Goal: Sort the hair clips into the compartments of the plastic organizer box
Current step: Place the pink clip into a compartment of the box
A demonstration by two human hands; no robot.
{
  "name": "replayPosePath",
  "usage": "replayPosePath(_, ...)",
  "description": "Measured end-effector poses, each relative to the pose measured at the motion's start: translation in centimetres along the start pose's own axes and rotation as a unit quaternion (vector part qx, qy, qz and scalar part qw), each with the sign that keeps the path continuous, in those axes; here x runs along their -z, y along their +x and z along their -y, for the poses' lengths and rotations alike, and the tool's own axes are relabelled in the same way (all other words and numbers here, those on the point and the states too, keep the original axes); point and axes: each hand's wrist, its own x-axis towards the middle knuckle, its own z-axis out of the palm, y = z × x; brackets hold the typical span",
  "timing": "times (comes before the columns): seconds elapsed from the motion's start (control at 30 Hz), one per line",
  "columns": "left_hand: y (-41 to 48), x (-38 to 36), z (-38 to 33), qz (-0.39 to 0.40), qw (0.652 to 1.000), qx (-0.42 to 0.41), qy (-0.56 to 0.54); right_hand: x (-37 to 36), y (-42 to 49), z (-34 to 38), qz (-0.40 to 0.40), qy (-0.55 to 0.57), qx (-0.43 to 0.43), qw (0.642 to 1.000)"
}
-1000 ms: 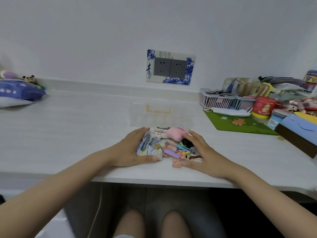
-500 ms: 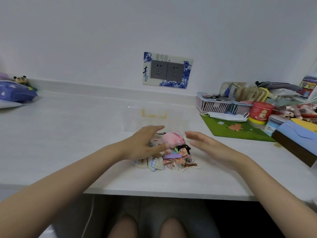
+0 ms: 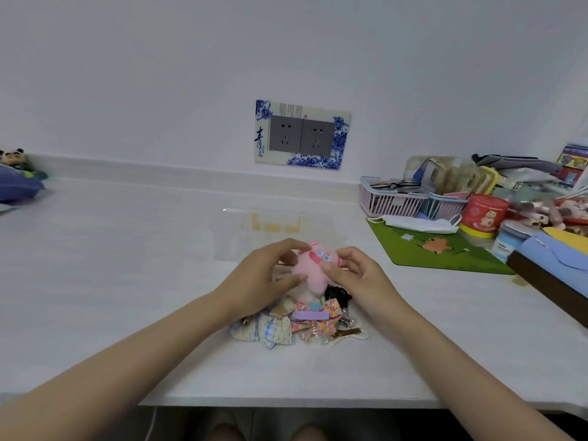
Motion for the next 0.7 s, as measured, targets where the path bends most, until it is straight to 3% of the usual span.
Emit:
replayPosePath(0.2, 3.0, 0.9, -2.1, -0.084, 0.993, -0.04, -0.074, 0.8, 2.0, 3.6, -0.056, 0.068, 0.063, 0.994)
replayPosePath(0.37, 5.4, 1.2, 0.3, -0.07, 0.995, -0.021, 0.069, 3.1, 6.3, 4.9, -0.125, -0.021, 0.076, 0.989)
replayPosePath(0.53, 5.4, 0.4, 3.4, -0.046, 0.98, -0.02, 0.192, 4.0, 9.4, 4.0, -0.145, -0.104, 0.069, 0.982)
replayPosePath(0.7, 5.5, 0.0, 4.1, -0.032, 0.975, -0.02, 0.22, 3.2, 10.3, 3.6, -0.121, -0.151, 0.085, 0.977)
